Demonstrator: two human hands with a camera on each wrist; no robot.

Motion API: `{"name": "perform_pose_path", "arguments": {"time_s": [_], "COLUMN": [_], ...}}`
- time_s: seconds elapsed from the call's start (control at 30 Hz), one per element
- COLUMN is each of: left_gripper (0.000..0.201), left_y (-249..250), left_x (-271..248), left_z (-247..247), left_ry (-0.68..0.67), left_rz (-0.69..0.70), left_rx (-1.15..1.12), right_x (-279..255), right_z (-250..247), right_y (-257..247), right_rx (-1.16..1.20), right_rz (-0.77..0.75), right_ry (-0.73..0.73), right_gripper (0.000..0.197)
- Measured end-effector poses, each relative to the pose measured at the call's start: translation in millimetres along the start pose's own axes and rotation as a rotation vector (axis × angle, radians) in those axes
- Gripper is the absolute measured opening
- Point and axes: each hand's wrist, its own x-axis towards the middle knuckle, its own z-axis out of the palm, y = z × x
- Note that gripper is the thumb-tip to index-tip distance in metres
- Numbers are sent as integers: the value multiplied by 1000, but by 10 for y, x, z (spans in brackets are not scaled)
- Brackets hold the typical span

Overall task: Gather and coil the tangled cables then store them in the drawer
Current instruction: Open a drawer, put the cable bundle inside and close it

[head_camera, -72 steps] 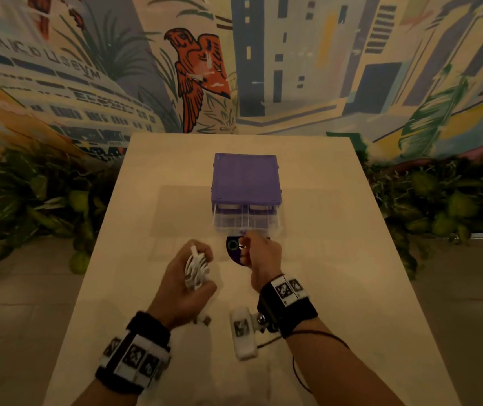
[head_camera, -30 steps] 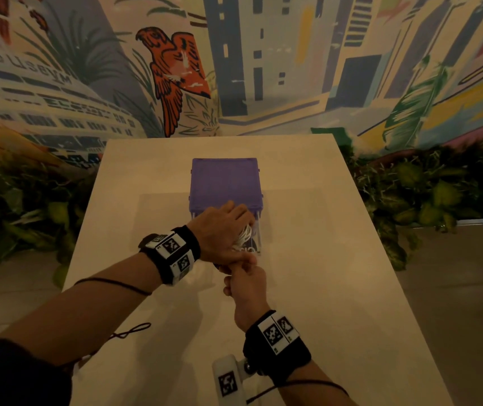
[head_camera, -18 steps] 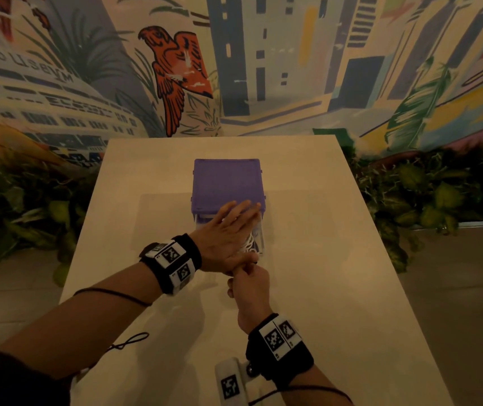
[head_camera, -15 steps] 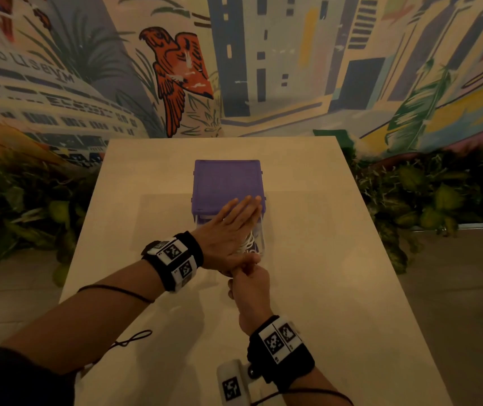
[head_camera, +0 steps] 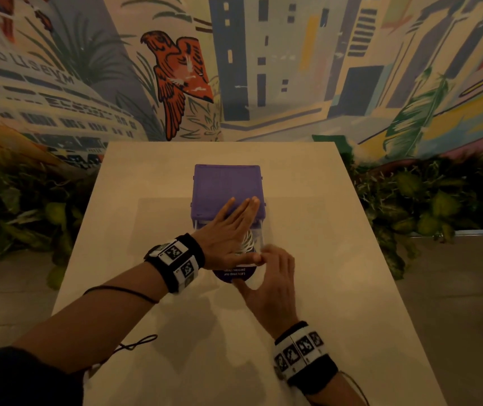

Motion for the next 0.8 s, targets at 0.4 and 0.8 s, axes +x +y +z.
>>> {"name": "perform_pose_path", "arguments": {"time_s": [0.4,0.8], "left_gripper": [109,66], "left_y": [-41,-293], "left_x": [-25,-245], "left_z": [-95,-6], "left_ry": [-4,545], "left_rz": [54,-305], "left_rx": [-198,-821], "right_x": [414,421], "right_z": [105,101], "right_y": [266,319], "right_rx": [38,-324], "right_rz": [-337,-486], "right_ry": [-217,-421], "right_gripper": [44,66]}}
